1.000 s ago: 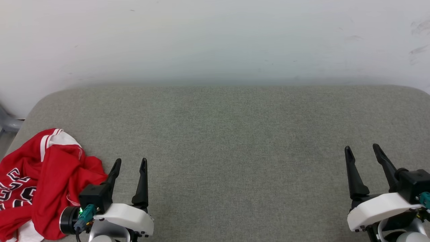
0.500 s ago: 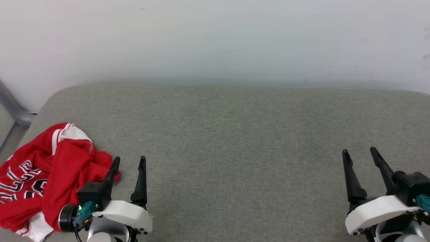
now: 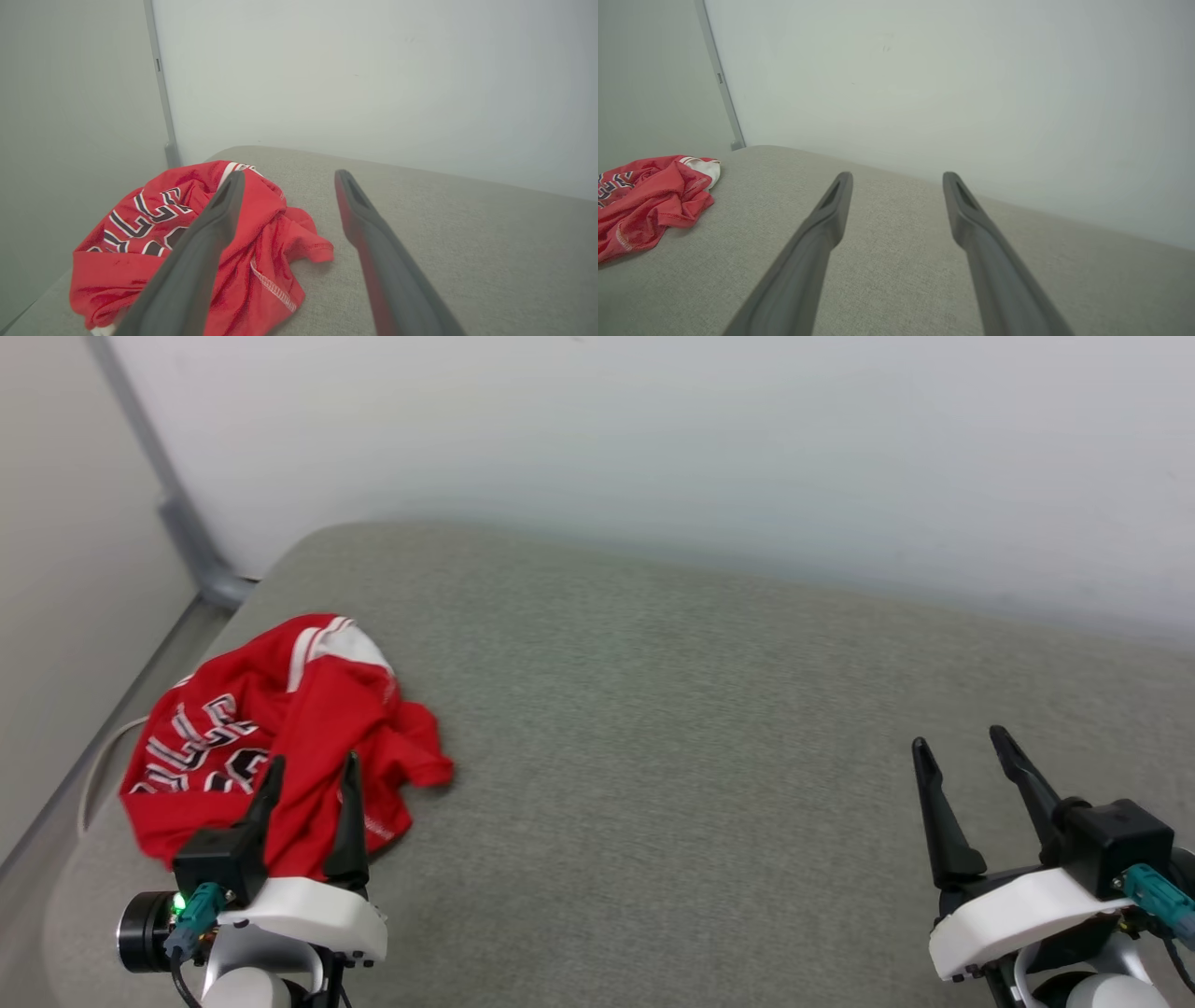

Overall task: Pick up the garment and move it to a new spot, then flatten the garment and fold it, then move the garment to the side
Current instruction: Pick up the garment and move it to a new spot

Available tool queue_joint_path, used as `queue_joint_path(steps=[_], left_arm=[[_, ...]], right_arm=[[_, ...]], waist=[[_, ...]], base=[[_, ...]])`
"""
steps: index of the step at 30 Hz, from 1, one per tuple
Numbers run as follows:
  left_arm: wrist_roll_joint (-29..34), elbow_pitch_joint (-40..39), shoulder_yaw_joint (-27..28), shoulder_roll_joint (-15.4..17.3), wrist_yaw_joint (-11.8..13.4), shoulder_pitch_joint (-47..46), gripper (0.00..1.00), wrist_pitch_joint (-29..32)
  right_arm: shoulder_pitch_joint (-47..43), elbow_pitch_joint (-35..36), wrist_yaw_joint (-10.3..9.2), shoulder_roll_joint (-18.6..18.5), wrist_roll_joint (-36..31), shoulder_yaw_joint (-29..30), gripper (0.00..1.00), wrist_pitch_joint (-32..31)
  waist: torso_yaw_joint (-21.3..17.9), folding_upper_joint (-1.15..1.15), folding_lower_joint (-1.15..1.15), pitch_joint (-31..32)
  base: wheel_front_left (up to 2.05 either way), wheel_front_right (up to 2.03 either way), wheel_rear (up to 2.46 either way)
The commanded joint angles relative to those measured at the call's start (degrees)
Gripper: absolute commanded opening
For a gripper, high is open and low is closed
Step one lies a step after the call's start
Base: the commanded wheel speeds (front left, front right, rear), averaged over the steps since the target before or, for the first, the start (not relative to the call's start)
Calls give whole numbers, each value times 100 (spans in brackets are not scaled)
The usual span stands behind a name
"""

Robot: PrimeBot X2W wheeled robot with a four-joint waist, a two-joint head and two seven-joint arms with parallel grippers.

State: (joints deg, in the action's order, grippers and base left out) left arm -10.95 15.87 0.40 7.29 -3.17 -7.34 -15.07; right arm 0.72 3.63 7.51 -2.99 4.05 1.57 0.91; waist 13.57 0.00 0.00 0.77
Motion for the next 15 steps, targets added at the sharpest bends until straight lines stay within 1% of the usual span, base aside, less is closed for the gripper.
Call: queue_joint_path(steps=[1, 9, 15], left_arm=[[-21, -45, 25, 26, 44, -37, 100, -15], [-108, -103, 95, 99, 73, -30, 100, -7], [-158, -203, 101, 101, 139, 67, 100, 30]], right_arm=[[43, 11, -4, 18, 22, -53, 100, -5], [123, -68, -4, 16, 38, -262, 100, 34], [186, -125, -4, 15, 0, -401, 100, 75]], waist=[[320, 0, 0, -9], [1012, 0, 0, -42], [1367, 0, 0, -61]], base=[[0, 0, 0], [0, 0, 0], [0, 0, 0]])
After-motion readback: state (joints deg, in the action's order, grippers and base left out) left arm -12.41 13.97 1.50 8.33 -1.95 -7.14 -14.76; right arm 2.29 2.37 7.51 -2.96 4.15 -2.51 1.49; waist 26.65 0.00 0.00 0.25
